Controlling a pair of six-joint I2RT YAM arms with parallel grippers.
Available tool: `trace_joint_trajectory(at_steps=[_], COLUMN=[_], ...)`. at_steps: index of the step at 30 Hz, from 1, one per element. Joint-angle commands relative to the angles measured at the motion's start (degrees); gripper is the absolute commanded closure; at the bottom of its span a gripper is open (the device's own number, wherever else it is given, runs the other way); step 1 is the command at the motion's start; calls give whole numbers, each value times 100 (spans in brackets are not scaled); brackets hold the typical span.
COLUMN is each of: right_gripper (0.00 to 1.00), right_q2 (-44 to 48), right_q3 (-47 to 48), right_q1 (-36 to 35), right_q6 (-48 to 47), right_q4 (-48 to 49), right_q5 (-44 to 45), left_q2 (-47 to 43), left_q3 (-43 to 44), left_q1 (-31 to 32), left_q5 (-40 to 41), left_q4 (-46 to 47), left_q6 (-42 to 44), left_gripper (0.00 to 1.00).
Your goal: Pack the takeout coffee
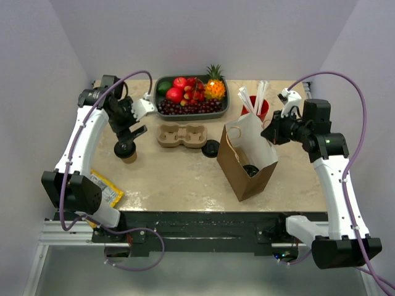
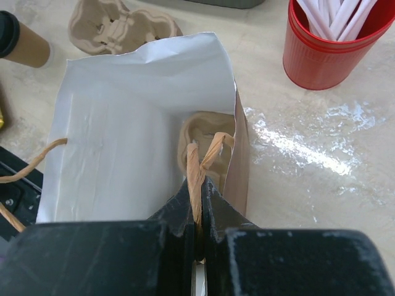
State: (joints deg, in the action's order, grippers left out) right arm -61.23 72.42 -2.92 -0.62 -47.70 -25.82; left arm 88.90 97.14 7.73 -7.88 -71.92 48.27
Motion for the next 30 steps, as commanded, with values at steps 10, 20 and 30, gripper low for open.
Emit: trace_joint_trajectory(at_steps=[10, 20, 30], right_gripper=[100, 100, 100], right_q2=[15, 190, 243], right_q3=[9, -97, -105], right_q1=[19, 19, 19], right_q6=[247, 344, 317], right_q4=[332, 305, 226], right_q5=[-230, -256, -230], left_q2=[127, 751, 945], left_q3=[-758, -627, -784], left_q1=[-632, -632, -632], left_q5=[-283, -627, -425], left_q4=[-349, -305, -340], left_q6=[2071, 2441, 2599], left_gripper=[0, 0, 0])
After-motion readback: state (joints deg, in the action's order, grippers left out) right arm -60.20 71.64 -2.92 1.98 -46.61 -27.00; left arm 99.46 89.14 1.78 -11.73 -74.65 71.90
